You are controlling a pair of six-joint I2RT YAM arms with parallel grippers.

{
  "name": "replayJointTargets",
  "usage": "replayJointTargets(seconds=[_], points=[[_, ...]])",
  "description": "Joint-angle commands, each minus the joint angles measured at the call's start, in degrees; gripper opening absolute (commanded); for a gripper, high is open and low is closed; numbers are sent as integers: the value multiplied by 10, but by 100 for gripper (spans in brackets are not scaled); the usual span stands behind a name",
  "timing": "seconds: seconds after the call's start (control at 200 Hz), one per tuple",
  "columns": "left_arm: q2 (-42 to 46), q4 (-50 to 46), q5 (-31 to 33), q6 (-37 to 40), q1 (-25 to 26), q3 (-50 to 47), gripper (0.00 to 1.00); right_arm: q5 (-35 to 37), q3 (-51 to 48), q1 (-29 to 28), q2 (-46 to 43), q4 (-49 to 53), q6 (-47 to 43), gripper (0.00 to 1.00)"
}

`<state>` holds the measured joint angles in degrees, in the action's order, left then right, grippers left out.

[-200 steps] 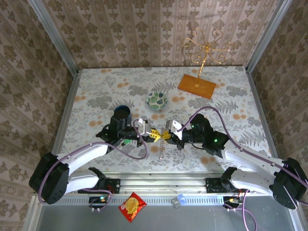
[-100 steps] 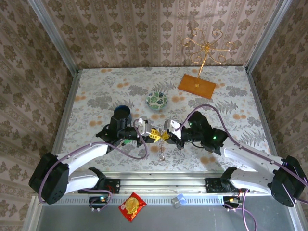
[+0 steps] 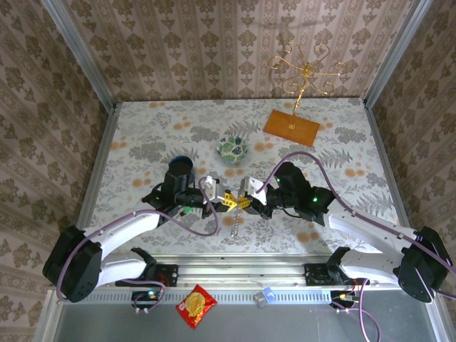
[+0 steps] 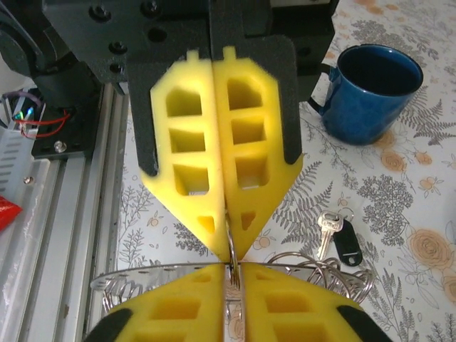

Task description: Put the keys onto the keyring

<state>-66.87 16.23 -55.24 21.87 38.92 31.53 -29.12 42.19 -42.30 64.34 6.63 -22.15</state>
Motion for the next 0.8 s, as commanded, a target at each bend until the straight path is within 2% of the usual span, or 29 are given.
replayJointTargets(seconds=[0.0,0.115,0.29,0.36,0.435,0.495,0.61,0.795], points=[[14,28,-2,-3,-2,2,0,0,-11,0,-26,-35,7,23],[22,32,10,-6,-2,-6,0,15,-23,-1,-42,-38,15,28],[65,45,116,-73,-1,-24,0,96,-81,1,-108,-98,70,31],[89,35,145,-93,0,-30,0,137,-107,0,-136,-136,116,34],[121,22,169,-111,1,-38,0,163,-113,0,-152,-132,159,35],[143,3,180,-125,1,-42,0,181,-110,-1,-156,-118,188,34],[193,-34,239,-148,1,-48,0,211,-106,-7,-156,-91,237,32],[271,-182,314,-170,6,-19,0,269,-86,-29,-130,-61,305,28]])
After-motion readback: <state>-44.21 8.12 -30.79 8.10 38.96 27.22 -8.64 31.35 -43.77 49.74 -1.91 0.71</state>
